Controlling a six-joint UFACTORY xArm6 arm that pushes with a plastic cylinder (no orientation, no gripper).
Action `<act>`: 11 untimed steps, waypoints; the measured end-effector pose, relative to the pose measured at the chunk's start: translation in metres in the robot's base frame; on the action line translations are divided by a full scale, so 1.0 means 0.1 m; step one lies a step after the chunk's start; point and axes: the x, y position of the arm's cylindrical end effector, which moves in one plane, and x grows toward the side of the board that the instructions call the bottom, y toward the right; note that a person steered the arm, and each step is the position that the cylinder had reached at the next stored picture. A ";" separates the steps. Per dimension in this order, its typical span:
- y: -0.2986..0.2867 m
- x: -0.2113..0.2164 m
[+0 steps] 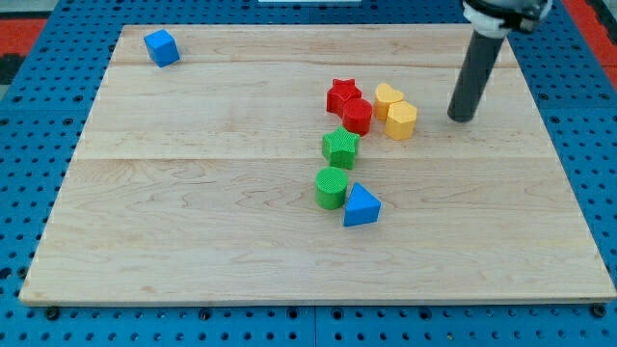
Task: Push the blue triangle into the green circle
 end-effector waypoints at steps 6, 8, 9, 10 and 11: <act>-1.31 1.38; -1.23 1.38; -1.15 1.38; -1.11 1.38; -0.84 1.38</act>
